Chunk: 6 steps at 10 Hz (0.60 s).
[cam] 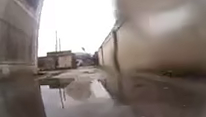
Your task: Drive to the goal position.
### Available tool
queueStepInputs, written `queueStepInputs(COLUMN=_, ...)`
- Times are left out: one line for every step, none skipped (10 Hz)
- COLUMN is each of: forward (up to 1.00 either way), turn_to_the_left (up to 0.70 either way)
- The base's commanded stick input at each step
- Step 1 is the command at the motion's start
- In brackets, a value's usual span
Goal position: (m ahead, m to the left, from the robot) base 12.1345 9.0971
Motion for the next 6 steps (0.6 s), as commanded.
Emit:
queueStepInputs(forward=0.50, turn_to_the_left=0.07)
queueStepInputs(forward=0.50, turn_to_the_left=0.07)
queueStepInputs(forward=0.50, turn_to_the_left=0.07)
queueStepInputs(forward=0.50, turn_to_the_left=0.07)
queueStepInputs(forward=0.50, turn_to_the_left=0.07)
queueStepInputs(forward=0.50, turn_to_the_left=0.07)
